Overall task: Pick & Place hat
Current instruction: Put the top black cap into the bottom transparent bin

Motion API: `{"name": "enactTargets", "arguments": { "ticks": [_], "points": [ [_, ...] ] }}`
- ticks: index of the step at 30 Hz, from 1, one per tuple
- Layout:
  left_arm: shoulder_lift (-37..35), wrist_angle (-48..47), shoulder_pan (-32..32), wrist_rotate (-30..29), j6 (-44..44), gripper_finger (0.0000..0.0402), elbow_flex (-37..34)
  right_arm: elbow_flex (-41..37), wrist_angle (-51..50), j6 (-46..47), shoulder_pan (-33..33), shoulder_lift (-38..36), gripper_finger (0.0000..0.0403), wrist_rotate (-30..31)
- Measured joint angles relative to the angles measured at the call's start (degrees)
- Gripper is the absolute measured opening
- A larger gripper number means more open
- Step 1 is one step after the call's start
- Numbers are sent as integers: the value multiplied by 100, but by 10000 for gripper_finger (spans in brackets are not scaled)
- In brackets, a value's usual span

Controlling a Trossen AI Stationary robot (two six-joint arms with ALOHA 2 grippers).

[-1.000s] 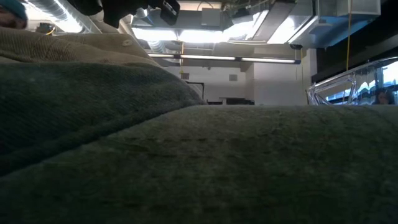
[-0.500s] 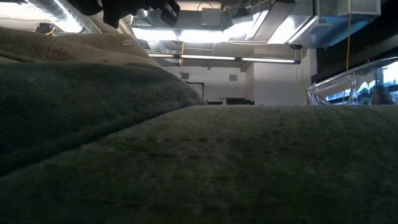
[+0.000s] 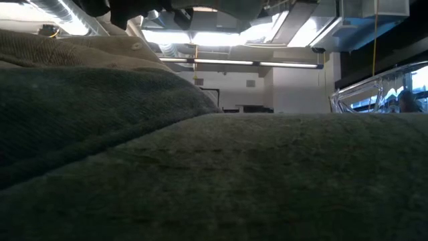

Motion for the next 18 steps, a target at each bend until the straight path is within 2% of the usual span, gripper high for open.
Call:
{"name": "enactTargets", "arguments": {
  "ticks": [5, 9, 13, 18],
  "points": [
    [0, -4, 221, 30, 0, 90, 0, 0, -182, 242, 72, -149, 37, 320],
    [0, -2, 536, 657, 0, 111, 0, 0, -650, 680, 154, -323, 37, 721],
    [0, -2, 901, 1254, -4, 115, 0, 0, -999, 1227, 355, -512, 37, 1275],
    [0, -4, 1225, 1261, -4, 112, 0, 2, -1394, 2231, 675, -731, 37, 1817]
  ]
}}
